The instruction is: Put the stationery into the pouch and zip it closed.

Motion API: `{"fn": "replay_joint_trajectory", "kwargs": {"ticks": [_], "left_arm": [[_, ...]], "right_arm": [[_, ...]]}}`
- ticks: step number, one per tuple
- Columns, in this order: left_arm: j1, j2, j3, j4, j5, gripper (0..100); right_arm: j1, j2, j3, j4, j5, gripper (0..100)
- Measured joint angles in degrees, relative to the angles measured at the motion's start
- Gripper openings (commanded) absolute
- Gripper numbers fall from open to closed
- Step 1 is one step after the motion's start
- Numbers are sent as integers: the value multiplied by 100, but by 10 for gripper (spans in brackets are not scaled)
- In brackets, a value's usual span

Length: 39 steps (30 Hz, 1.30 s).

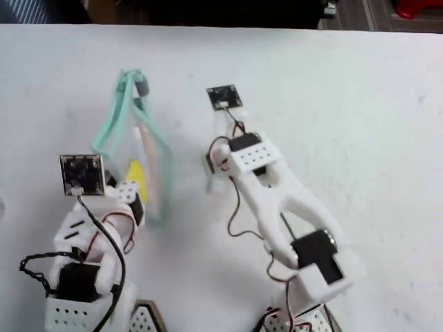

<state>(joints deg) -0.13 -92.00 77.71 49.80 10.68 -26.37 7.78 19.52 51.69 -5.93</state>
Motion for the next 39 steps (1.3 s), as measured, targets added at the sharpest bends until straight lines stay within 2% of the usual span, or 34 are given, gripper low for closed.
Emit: {"fn": "replay_joint_trajectory", "kwargs": {"ticks": [5,9,11,17,29,35,39], "left_arm": [[0,0,0,0,0,24],[0,0,0,0,0,24],[0,0,0,0,0,24],[88,0,0,0,0,24],[1345,-9,-9,-9,-44,23],[2022,-9,-9,-53,-44,22],[2549,-9,-9,-26,-510,22]], "right_arm": [[9,844,-791,176,-448,193],[18,1556,-1459,431,-519,5],[70,1837,-1749,563,-519,41],[123,2145,-2277,1011,-360,16],[853,2154,-2312,1020,-360,16],[941,2154,-2312,1064,-360,16],[976,2154,-2321,1108,-343,16]]}}
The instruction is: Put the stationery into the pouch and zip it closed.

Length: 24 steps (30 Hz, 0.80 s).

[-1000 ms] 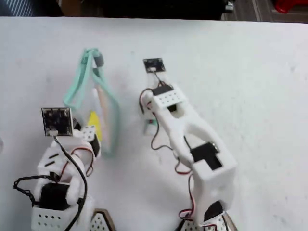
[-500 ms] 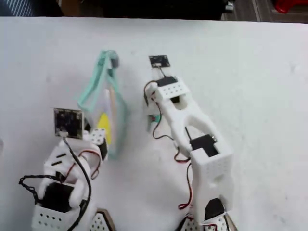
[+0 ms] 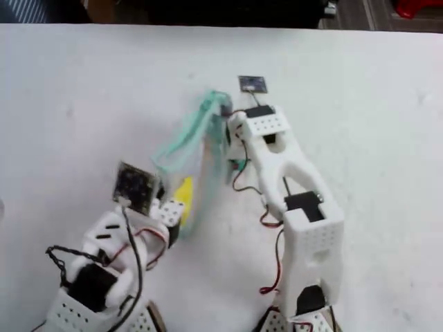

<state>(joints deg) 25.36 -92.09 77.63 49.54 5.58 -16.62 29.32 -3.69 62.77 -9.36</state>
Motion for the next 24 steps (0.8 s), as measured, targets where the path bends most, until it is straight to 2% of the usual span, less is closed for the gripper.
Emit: {"fn": "replay_joint_trajectory", "kwargs": {"ticks": [3,16,24], "left_arm": [[229,0,0,44,-176,22],[229,-97,132,-35,-229,23],[220,-97,158,-88,-229,24]], "right_arm": [[9,0,0,9,0,16],[18,0,0,9,9,17],[352,0,0,9,9,16]]}}
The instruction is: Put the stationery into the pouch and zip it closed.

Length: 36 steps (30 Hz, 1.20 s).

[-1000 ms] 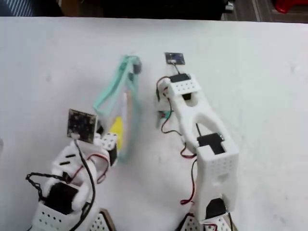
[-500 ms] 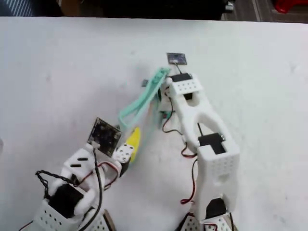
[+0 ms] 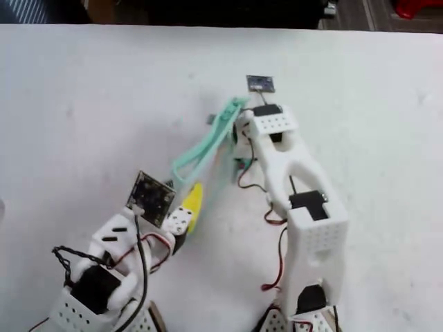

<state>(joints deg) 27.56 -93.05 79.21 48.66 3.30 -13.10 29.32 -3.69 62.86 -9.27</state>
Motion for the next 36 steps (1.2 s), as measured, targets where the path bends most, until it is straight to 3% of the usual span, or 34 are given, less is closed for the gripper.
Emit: {"fn": "replay_joint_trajectory", "kwargs": {"ticks": [9,13,26,36], "left_arm": [[-299,0,-141,237,9,24],[-316,0,-220,396,9,24],[-308,0,-229,413,-466,24],[-308,0,-229,413,-475,24]], "right_arm": [[475,-738,-466,826,-9,16],[404,-1574,-976,1468,580,16],[-615,-5204,-2031,2136,2163,16],[-1354,-7604,-1512,2136,2374,16]]}}
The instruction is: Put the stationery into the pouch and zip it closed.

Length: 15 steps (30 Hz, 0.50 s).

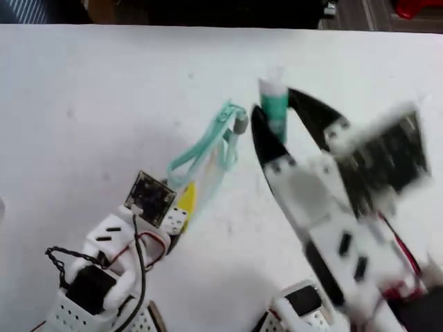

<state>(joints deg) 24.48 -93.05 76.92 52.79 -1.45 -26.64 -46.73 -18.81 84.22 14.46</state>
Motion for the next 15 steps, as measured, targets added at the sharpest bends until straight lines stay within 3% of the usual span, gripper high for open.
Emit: {"fn": "replay_joint_trajectory", "kwargs": {"ticks": [4,9,15], "left_arm": [[0,0,0,0,0,39],[-9,0,0,35,0,162],[-35,0,-53,193,-26,162]], "right_arm": [[-44,-440,923,-229,0,16],[-62,-1143,1952,-1275,0,16],[-193,-1451,2268,-2268,-149,16]]}}
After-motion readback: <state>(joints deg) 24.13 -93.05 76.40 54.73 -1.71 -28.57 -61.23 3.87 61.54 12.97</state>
